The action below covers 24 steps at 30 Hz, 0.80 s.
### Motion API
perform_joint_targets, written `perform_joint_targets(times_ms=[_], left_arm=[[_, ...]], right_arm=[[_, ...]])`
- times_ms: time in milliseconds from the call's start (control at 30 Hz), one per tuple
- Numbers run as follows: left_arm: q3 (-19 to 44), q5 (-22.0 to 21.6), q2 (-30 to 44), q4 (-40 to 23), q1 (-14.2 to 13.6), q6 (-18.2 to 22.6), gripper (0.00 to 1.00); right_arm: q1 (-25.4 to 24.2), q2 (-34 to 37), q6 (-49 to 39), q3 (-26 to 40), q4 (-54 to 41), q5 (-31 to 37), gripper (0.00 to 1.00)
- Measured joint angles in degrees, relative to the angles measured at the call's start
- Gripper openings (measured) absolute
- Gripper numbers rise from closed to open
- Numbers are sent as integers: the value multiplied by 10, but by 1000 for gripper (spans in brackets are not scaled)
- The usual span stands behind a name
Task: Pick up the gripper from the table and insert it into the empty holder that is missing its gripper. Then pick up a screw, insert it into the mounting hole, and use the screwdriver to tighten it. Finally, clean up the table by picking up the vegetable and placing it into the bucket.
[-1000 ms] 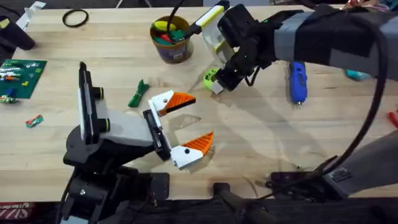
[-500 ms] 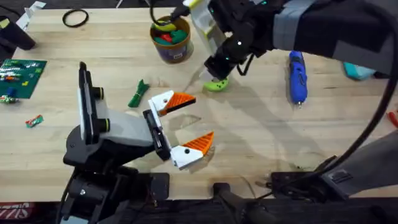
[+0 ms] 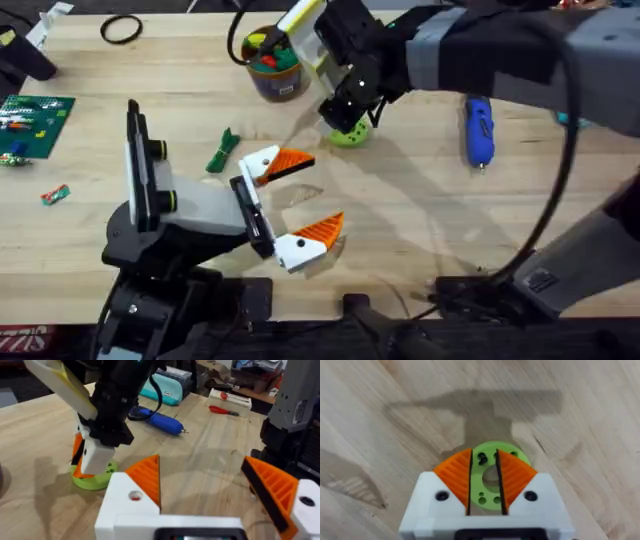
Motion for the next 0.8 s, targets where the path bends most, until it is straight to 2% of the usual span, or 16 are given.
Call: perform_joint_targets(times_ms=[800], left_arm=[[0,0,0,0,0,0,987]], right_arm=[[-1,31,0,2,23,3,314]])
